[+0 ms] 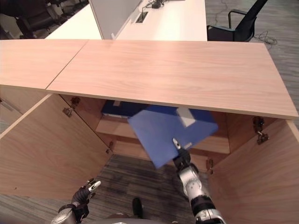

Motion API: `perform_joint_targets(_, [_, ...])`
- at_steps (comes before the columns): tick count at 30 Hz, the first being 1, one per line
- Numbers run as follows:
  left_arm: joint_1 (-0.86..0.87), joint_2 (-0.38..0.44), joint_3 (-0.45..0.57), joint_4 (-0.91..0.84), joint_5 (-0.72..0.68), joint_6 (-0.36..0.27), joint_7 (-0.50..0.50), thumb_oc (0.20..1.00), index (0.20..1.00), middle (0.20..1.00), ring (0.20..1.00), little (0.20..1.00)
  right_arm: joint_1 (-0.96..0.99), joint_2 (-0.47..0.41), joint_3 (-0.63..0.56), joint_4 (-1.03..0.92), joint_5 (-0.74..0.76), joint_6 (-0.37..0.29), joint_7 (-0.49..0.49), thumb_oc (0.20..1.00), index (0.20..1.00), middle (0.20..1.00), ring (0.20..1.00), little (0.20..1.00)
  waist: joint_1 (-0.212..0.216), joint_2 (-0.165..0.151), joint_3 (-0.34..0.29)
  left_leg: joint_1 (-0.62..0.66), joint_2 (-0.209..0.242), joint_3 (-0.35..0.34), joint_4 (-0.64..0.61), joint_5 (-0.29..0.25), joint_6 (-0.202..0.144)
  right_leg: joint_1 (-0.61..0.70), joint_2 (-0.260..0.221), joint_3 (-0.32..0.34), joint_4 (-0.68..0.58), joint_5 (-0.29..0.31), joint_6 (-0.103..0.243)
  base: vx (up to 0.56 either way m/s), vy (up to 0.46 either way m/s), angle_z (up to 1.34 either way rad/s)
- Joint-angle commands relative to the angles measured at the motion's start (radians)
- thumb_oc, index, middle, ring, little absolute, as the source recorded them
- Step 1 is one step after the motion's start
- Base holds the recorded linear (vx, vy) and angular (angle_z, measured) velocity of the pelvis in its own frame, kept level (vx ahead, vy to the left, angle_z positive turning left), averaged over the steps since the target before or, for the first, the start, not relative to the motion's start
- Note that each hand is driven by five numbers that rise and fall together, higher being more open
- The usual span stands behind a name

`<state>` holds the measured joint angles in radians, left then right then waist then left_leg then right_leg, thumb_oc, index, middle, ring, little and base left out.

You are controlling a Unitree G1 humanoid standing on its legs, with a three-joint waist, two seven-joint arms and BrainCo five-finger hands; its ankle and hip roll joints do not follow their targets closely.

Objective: Put the empty folder in the office cabinet

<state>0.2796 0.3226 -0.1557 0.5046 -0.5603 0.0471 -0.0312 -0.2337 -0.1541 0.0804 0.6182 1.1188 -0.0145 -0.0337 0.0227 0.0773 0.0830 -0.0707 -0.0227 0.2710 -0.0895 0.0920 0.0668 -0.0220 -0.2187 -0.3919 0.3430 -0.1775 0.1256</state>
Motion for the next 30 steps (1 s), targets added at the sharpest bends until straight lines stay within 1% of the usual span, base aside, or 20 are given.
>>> perform_joint_targets(1, [0.003, 0.064, 0.0, -0.005, 0.041, -0.008, -0.011, 1.0, 1.0, 1.0, 1.0, 1.0, -0.063, 0.019, -0.009, -0.092, 0.015, -0.055, 0.017, 0.2, 0.2, 0.2, 0.2, 0.2, 0.035, -0.007, 0.041, 0.075, 0.005, -0.006, 0.002, -0.15, -0.032, -0.055, -0.105, -0.031, 0.006, 0.159, 0.066, 0.03, 0.014, -0.38])
perform_joint_targets(3, [0.007, 0.078, -0.003, 0.001, 0.05, -0.008, -0.018, 1.0, 1.0, 1.0, 1.0, 1.0, -0.075, 0.01, -0.014, -0.114, 0.02, -0.062, 0.017, 0.2, 0.2, 0.2, 0.2, 0.2, 0.037, -0.004, 0.046, 0.077, 0.015, 0.003, 0.002, -0.145, -0.042, -0.058, -0.097, -0.057, -0.038, 0.146, 0.055, 0.05, -0.057, -0.19])
perform_joint_targets(6, [0.01, 0.08, -0.006, 0.028, 0.061, -0.011, -0.018, 1.0, 1.0, 1.0, 1.0, 1.0, -0.091, 0.0, -0.018, -0.136, 0.027, -0.076, 0.008, 0.2, 0.2, 0.2, 0.2, 0.2, 0.028, -0.004, 0.062, 0.095, 0.025, 0.001, 0.002, -0.142, -0.055, -0.088, -0.053, -0.054, -0.119, 0.149, 0.043, 0.06, -0.096, 0.05])
perform_joint_targets(7, [0.009, 0.08, -0.005, 0.029, 0.061, -0.011, -0.019, 1.0, 1.0, 1.0, 1.0, 1.0, -0.091, 0.0, -0.018, -0.136, 0.027, -0.076, 0.007, 0.2, 0.2, 0.2, 0.2, 0.2, 0.029, -0.004, 0.063, 0.096, 0.026, 0.001, 0.002, -0.142, -0.055, -0.086, -0.051, -0.055, -0.123, 0.15, 0.042, 0.04, -0.104, 0.09])
perform_joint_targets(8, [0.01, 0.078, 0.001, 0.034, 0.063, -0.014, -0.015, 1.0, 1.0, 1.0, 1.0, 1.0, -0.115, -0.009, -0.02, -0.136, 0.03, -0.084, 0.001, 0.2, 0.2, 0.2, 0.2, 0.2, 0.03, -0.003, 0.075, 0.11, 0.031, 0.005, 0.002, -0.148, -0.061, -0.125, -0.046, -0.085, -0.145, 0.178, 0.048, 0.06, -0.136, 0.03])
perform_joint_targets(10, [0.01, 0.075, -0.004, 0.047, 0.072, -0.014, -0.016, 1.0, 1.0, 1.0, 1.0, 1.0, -0.139, -0.014, -0.033, -0.11, 0.037, -0.089, -0.005, 0.2, 0.2, 0.2, 0.2, 0.2, 0.037, -0.011, 0.077, 0.12, 0.032, 0.013, 0.002, -0.151, -0.071, -0.097, -0.058, -0.151, -0.182, 0.191, 0.052, 0.08, -0.212, 0.0])
perform_joint_targets(13, [0.004, 0.068, -0.003, 0.064, 0.066, -0.015, -0.013, 1.0, 1.0, 1.0, 1.0, 1.0, -0.154, -0.022, -0.045, -0.098, 0.05, -0.099, -0.015, 0.2, 0.2, 0.2, 0.2, 0.2, 0.041, -0.01, 0.071, 0.118, 0.042, 0.01, 0.002, -0.149, -0.081, -0.093, -0.059, -0.159, -0.177, 0.182, 0.047, 0.06, -0.181, 0.08])
perform_joint_targets(15, [-0.005, 0.066, -0.005, 0.063, 0.05, -0.017, -0.011, 1.0, 1.0, 1.0, 1.0, 1.0, -0.163, -0.029, -0.066, -0.105, 0.062, -0.106, -0.02, 0.2, 0.2, 0.2, 0.2, 0.2, 0.037, -0.005, 0.075, 0.109, 0.06, -0.002, 0.005, -0.141, -0.097, -0.089, -0.046, -0.153, -0.186, 0.169, 0.04, 0.02, -0.217, 0.01])
perform_joint_targets(17, [-0.017, 0.067, -0.023, 0.05, 0.03, -0.018, -0.006, 1.0, 1.0, 1.0, 1.0, 1.0, -0.19, -0.053, -0.08, -0.097, 0.08, -0.131, -0.03, 0.2, 0.2, 0.2, 0.2, 0.2, 0.038, -0.006, 0.096, 0.024, 0.094, -0.011, 0.129, -0.151, -0.128, -0.081, -0.046, -0.164, -0.189, 0.14, 0.009, -0.08, -0.212, 0.18])
perform_joint_targets(18, [-0.02, 0.066, -0.024, 0.05, 0.029, -0.017, -0.005, 1.0, 1.0, 1.0, 1.0, 1.0, -0.193, -0.055, -0.081, -0.095, 0.081, -0.131, -0.029, 0.2, 0.2, 0.2, 0.2, 0.2, 0.037, -0.004, 0.094, 0.009, 0.099, -0.016, 0.148, -0.16, -0.13, -0.085, -0.045, -0.168, -0.187, 0.137, 0.006, -0.25, -0.274, 0.48])
perform_joint_targets(19, [-0.055, 0.064, -0.054, 0.034, -0.016, -0.019, 0.006, 1.0, 1.0, 1.0, 1.0, 1.0, -0.239, -0.103, -0.105, -0.098, 0.085, -0.152, -0.052, 0.2, 0.2, 0.2, 0.2, 0.2, 0.041, -0.011, 0.148, -0.131, 0.148, -0.01, 0.347, -0.157, -0.16, -0.081, -0.063, -0.196, -0.176, 0.105, -0.03, -0.25, -0.249, 0.47])
perform_joint_targets(20, [-0.077, 0.056, -0.061, 0.042, -0.021, -0.018, 0.012, 1.0, 1.0, 1.0, 1.0, 1.0, -0.263, -0.108, -0.12, -0.092, 0.093, -0.16, -0.058, 0.2, 0.2, 0.2, 0.2, 0.2, 0.037, -0.005, 0.155, -0.187, 0.185, 0.015, 0.412, -0.153, -0.17, -0.083, -0.064, -0.219, -0.17, 0.083, -0.045, -0.24, -0.246, 0.86])
perform_joint_targets(21, [-0.084, 0.049, -0.06, 0.052, -0.02, -0.019, 0.015, 1.0, 1.0, 1.0, 1.0, 1.0, -0.278, -0.111, -0.131, -0.087, 0.105, -0.165, -0.063, 0.2, 0.2, 0.2, 0.2, 0.2, 0.038, 0.005, 0.151, -0.214, 0.214, 0.037, 0.418, -0.137, -0.178, -0.086, -0.059, -0.231, -0.161, 0.063, -0.053, -0.02, -0.057, 0.77])
perform_joint_targets(23, [-0.086, 0.047, -0.062, 0.06, -0.013, -0.021, 0.019, 1.0, 1.0, 1.0, 1.0, 1.0, -0.303, -0.108, -0.115, -0.087, 0.104, -0.173, -0.067, 0.2, 0.2, 0.2, 0.2, 0.2, 0.055, 0.014, 0.155, -0.242, 0.219, 0.022, 0.377, -0.096, -0.188, -0.099, -0.054, -0.214, -0.136, 0.049, -0.061, 0.07, 0.027, 0.36])
perform_joint_targets(24, [-0.087, 0.046, -0.062, 0.06, -0.013, -0.021, 0.019, 1.0, 1.0, 1.0, 1.0, 1.0, -0.304, -0.108, -0.115, -0.086, 0.104, -0.174, -0.067, 0.2, 0.2, 0.2, 0.2, 0.2, 0.056, 0.013, 0.155, -0.24, 0.217, 0.024, 0.37, -0.091, -0.189, -0.103, -0.056, -0.212, -0.133, 0.048, -0.061, 0.17, 0.128, -0.01])
perform_joint_targets(25, [-0.07, 0.047, -0.068, 0.04, -0.024, -0.018, 0.008, 1.0, 1.0, 1.0, 1.0, 1.0, -0.307, -0.11, -0.104, -0.101, 0.103, -0.173, -0.061, 0.2, 0.2, 0.2, 0.2, 0.2, 0.053, 0.032, 0.148, -0.194, 0.2, 0.013, 0.29, -0.097, -0.169, -0.132, -0.05, -0.186, -0.077, 0.046, -0.056, 0.12, 0.105, -0.06])
perform_joint_targets(27, [-0.068, 0.052, -0.072, 0.019, -0.023, -0.015, 0.008, 1.0, 1.0, 1.0, 1.0, 1.0, -0.313, -0.11, -0.11, -0.111, 0.102, -0.173, -0.062, 0.2, 0.2, 0.2, 0.2, 0.2, 0.051, 0.035, 0.159, -0.189, 0.189, 0.021, 0.275, -0.097, -0.157, -0.158, -0.067, -0.17, -0.032, 0.043, -0.052, 0.07, 0.115, -0.35])
perform_joint_targets(28, [-0.074, 0.058, -0.078, 0.022, -0.014, -0.015, 0.005, 1.0, 1.0, 1.0, 1.0, 1.0, -0.321, -0.112, -0.114, -0.115, 0.106, -0.177, -0.063, 0.2, 0.2, 0.2, 0.2, 0.2, 0.049, 0.036, 0.17, -0.205, 0.186, 0.027, 0.292, -0.102, -0.15, -0.183, -0.082, -0.162, 0.005, 0.032, -0.057, -0.02, 0.149, -0.5])
perform_joint_targets(29, [-0.087, 0.074, -0.097, 0.009, 0.003, -0.02, -0.002, 1.0, 1.0, 1.0, 1.0, 1.0, -0.346, -0.12, -0.114, -0.132, 0.107, -0.188, -0.068, 0.2, 0.2, 0.2, 0.2, 0.2, 0.048, 0.038, 0.184, -0.246, 0.176, 0.034, 0.333, -0.119, -0.131, -0.24, -0.113, -0.147, 0.073, 0.015, -0.068, -0.02, 0.11, -0.29])
perform_joint_targets(30, [-0.09, 0.074, -0.098, 0.011, 0.004, -0.021, -0.002, 1.0, 1.0, 1.0, 1.0, 1.0, -0.348, -0.121, -0.115, -0.132, 0.107, -0.188, -0.069, 0.2, 0.2, 0.2, 0.2, 0.2, 0.051, 0.034, 0.179, -0.258, 0.173, 0.037, 0.342, -0.125, -0.129, -0.257, -0.121, -0.141, 0.088, 0.008, -0.068, -0.02, 0.107, -0.11])
